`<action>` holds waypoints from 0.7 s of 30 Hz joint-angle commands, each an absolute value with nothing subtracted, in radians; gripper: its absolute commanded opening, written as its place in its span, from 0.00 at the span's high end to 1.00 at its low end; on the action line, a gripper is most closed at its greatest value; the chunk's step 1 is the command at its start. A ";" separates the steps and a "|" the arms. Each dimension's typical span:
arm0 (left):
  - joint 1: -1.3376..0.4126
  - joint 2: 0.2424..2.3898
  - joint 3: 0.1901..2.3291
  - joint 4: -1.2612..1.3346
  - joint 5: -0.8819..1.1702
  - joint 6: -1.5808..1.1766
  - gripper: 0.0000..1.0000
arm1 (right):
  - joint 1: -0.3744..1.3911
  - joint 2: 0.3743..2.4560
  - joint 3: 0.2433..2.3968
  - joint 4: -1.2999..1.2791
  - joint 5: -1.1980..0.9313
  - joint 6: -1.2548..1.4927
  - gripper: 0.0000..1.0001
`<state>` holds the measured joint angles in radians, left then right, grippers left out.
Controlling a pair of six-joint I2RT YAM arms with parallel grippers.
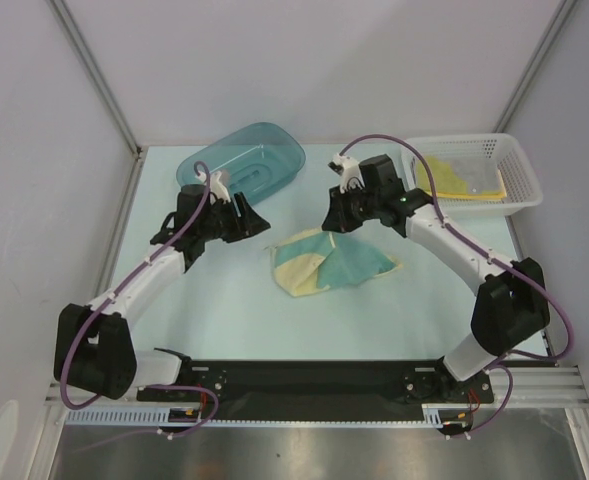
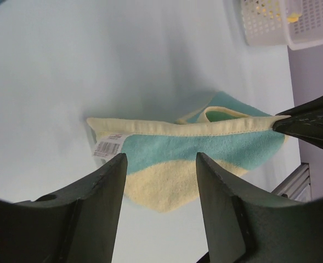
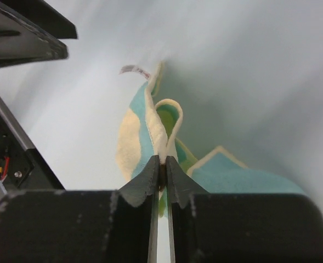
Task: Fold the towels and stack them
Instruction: Flatten out the crumpled towel
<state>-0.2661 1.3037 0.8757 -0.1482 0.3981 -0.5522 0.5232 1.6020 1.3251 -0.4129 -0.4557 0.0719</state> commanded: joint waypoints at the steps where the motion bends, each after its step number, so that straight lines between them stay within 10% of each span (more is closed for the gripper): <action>1: -0.259 1.313 0.853 -0.026 0.425 -0.566 0.41 | 0.486 1.577 1.290 -0.503 -0.396 0.040 0.89; 6: -0.259 1.345 0.851 -0.018 0.454 -0.581 0.42 | 0.463 1.603 1.282 -0.463 -0.451 0.040 1.00; 11: -0.259 1.347 0.868 -0.060 0.431 -0.546 0.41 | 0.463 1.637 1.279 -0.431 -0.423 0.067 0.80; 15: -0.259 1.400 0.893 -0.123 0.373 -0.519 0.41 | 0.459 1.663 1.266 -0.440 -0.385 0.067 0.99; 21: -0.262 1.491 0.858 -0.092 0.335 -0.531 0.42 | 0.381 1.674 1.187 -0.436 -0.269 0.113 1.00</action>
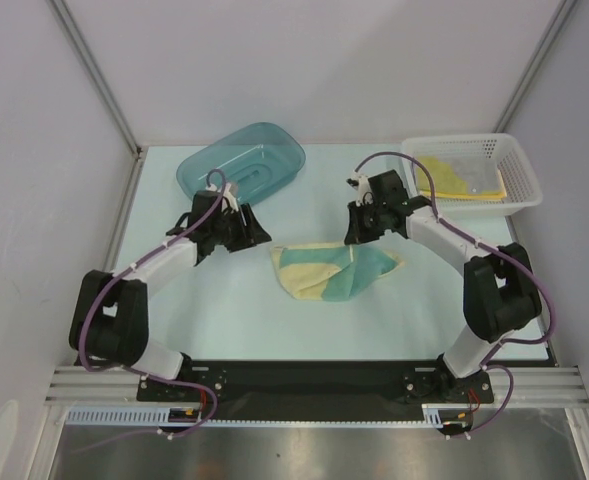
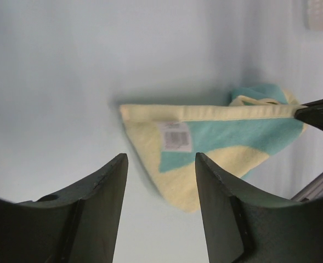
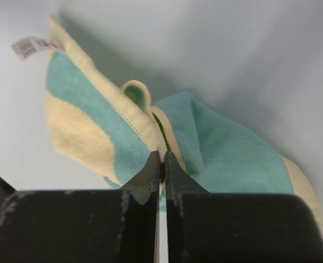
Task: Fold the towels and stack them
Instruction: Flatten out the crumpled towel
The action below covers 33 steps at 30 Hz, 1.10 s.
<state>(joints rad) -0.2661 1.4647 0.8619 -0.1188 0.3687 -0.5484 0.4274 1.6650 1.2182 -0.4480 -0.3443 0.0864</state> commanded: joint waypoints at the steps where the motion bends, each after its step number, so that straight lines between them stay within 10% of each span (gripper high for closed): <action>1: -0.264 1.502 0.853 -0.084 0.322 -0.531 0.42 | 0.373 1.675 1.181 -0.437 -0.271 0.118 1.00; 21: -0.328 1.844 0.991 0.068 0.446 -0.508 0.42 | 0.293 1.690 1.147 -0.407 -0.337 0.135 0.89; 33: -0.431 1.953 1.155 -0.161 0.213 -0.488 0.47 | 0.296 1.683 1.152 -0.390 -0.341 0.155 0.63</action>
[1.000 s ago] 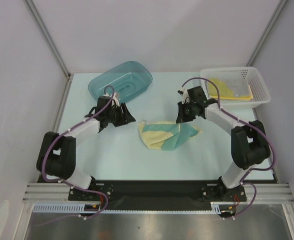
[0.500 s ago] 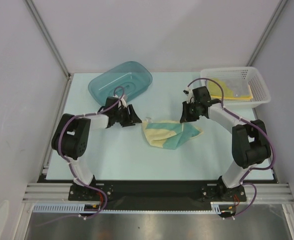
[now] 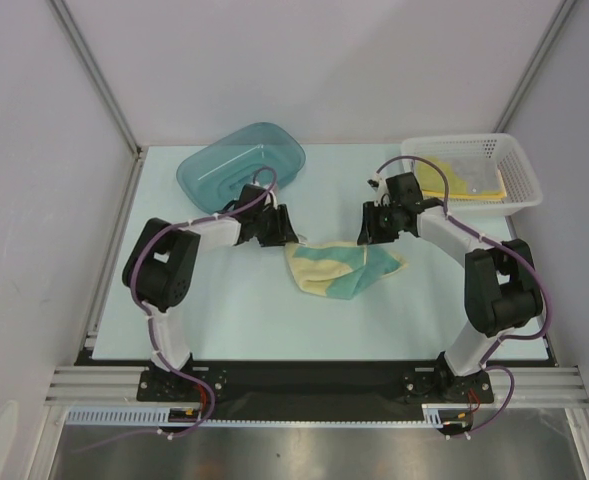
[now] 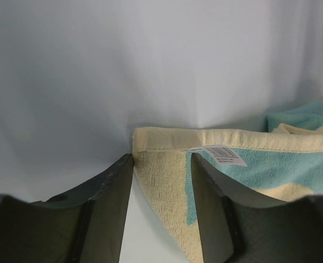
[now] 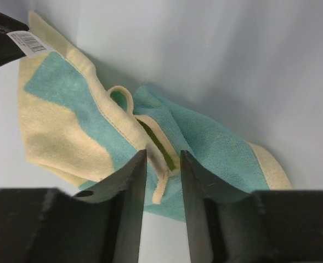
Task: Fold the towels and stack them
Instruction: Flatten out the crumpled towel
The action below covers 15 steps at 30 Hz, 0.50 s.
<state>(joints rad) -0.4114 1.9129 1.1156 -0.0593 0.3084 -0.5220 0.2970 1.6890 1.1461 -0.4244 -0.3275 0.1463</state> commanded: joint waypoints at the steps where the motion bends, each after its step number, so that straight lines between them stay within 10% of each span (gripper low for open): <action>1: -0.431 1.957 1.160 -0.172 0.207 -0.491 0.49 | 0.298 1.686 1.151 -0.391 -0.342 0.153 0.70; 12: -0.431 1.938 1.183 -0.224 0.164 -0.477 0.91 | 0.308 1.669 1.141 -0.376 -0.313 0.152 0.71; 15: -0.431 1.902 1.186 -0.235 0.169 -0.468 1.00 | 0.324 1.651 1.146 -0.373 -0.296 0.150 0.88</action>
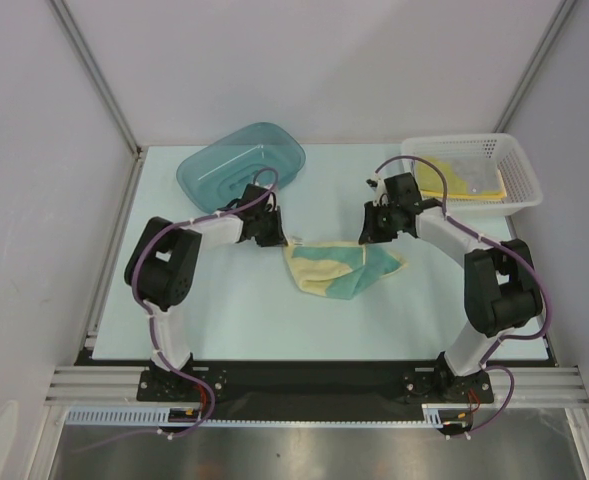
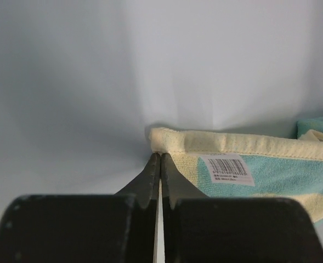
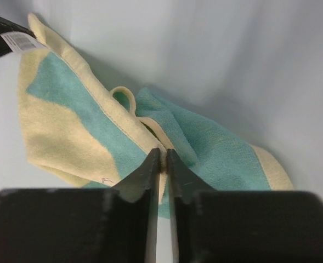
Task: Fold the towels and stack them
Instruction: Flatten out the crumpled towel
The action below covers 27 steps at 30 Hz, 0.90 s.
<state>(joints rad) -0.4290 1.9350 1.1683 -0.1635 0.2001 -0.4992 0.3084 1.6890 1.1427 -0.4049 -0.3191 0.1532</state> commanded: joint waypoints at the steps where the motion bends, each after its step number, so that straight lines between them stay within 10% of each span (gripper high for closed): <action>1: -0.431 1.893 1.186 -0.236 0.172 -0.466 1.00 | 0.327 1.644 1.147 -0.373 -0.290 0.149 0.93; 16: -0.431 1.501 1.331 -0.377 0.141 -0.423 1.00 | 0.388 1.402 1.354 -0.390 -0.048 0.172 1.00; 27: -0.535 1.034 1.295 -0.224 0.345 -0.468 1.00 | 0.515 0.839 1.232 -0.204 -0.020 0.058 1.00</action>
